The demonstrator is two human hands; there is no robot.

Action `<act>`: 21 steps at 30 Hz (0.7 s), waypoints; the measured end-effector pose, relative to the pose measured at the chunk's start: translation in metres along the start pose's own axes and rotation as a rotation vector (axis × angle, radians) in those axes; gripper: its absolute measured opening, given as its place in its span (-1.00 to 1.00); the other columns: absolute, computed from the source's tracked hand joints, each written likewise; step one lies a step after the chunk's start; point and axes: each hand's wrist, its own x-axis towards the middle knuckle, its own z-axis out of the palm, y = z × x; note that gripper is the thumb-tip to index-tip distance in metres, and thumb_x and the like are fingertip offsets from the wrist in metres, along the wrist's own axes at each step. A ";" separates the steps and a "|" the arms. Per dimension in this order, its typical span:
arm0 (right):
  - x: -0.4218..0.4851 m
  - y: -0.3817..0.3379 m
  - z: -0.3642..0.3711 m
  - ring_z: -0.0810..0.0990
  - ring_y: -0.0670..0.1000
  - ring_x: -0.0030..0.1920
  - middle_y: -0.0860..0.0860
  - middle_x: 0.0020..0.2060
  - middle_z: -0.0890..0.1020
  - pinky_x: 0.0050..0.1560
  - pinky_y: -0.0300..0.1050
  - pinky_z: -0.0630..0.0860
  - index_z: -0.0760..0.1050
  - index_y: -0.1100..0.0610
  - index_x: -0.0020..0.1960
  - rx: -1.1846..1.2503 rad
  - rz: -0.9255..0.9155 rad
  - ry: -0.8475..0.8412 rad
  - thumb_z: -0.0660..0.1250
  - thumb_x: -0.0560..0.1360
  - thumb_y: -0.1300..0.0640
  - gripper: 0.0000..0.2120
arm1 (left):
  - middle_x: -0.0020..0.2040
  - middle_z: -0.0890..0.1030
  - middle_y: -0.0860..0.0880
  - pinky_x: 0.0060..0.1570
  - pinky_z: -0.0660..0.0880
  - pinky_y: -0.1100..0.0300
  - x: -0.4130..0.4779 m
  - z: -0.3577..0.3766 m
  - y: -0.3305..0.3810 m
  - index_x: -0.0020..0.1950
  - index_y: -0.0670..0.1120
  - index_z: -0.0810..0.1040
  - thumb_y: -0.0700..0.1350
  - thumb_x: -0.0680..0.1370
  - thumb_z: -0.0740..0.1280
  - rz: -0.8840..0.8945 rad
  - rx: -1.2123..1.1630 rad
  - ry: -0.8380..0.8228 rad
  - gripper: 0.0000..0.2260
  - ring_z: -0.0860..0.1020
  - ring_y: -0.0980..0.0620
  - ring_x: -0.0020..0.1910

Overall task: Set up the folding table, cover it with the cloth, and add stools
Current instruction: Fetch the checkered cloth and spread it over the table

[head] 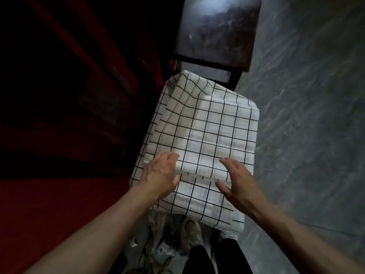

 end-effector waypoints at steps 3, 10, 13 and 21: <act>0.014 0.010 0.024 0.30 0.00 0.45 0.01 0.45 0.36 0.39 -0.24 0.17 0.31 0.07 0.49 -0.032 -0.015 -0.015 0.43 0.49 -0.04 -0.36 | 0.32 0.42 -0.01 0.25 0.37 0.12 0.013 0.024 -0.008 0.34 0.01 0.36 0.02 0.47 0.42 0.038 0.037 0.020 -0.52 0.37 -0.01 0.31; 0.027 0.019 0.050 0.33 0.12 0.40 0.09 0.32 0.42 0.31 -0.03 0.41 0.48 0.11 0.23 -0.143 -0.086 0.099 0.62 0.26 -0.01 -0.38 | 0.40 0.41 -0.17 0.18 0.45 0.02 0.023 0.034 -0.015 0.20 -0.08 0.51 -0.23 0.37 0.43 0.149 0.121 0.065 -0.59 0.36 -0.14 0.36; 0.028 0.021 0.053 0.35 0.12 0.37 0.07 0.30 0.42 0.25 0.00 0.45 0.47 0.08 0.23 -0.169 -0.088 0.126 0.62 0.23 -0.05 -0.34 | 0.36 0.47 -0.19 0.19 0.47 0.01 0.025 0.031 -0.017 0.17 -0.11 0.55 -0.25 0.35 0.46 0.213 0.143 0.065 -0.60 0.43 -0.15 0.31; 0.030 0.015 0.047 0.48 0.19 0.28 0.15 0.22 0.54 0.12 0.11 0.55 0.56 0.17 0.12 -0.227 -0.093 0.196 0.49 0.39 0.25 -0.69 | 0.19 0.56 -0.11 -0.07 0.53 0.08 0.034 0.017 -0.018 0.06 -0.14 0.57 -0.40 0.28 0.43 0.288 0.195 0.119 -0.61 0.55 -0.11 0.07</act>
